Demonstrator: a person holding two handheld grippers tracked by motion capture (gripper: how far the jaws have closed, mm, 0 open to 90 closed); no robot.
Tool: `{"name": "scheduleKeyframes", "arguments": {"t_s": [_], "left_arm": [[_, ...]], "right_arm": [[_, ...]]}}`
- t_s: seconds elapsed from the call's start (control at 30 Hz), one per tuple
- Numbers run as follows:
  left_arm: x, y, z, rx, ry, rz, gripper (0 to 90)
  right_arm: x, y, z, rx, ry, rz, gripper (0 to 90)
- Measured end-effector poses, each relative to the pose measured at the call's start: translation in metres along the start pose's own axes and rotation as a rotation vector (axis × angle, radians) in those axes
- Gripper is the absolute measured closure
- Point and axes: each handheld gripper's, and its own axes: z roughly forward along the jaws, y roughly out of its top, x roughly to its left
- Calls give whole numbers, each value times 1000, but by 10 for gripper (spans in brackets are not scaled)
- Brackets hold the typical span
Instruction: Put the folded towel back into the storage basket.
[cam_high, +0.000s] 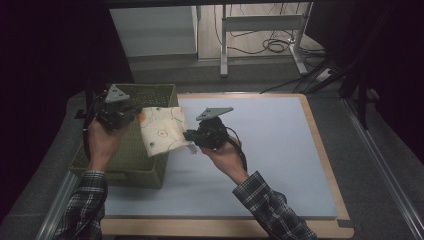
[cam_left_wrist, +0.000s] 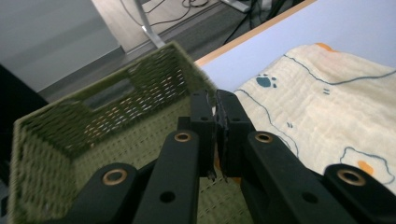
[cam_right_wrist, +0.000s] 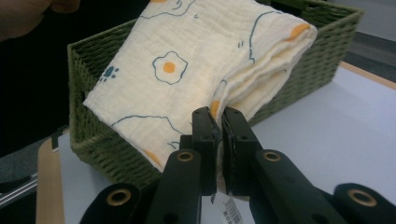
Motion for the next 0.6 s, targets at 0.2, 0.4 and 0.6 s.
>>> {"name": "scheduleKeyframes", "arguments": {"t_s": [0.2, 0.4, 0.6], "left_arm": [[14, -11, -9, 6, 30, -19, 866], [27, -23, -18, 20, 60, -35, 867], [41, -39, -25, 37, 83, -57, 868]], "right_arm": [[15, 9, 19, 9, 31, -12, 844], [31, 19, 37, 15, 64, -24, 844], [48, 25, 60, 37, 87, -49, 843]]}}
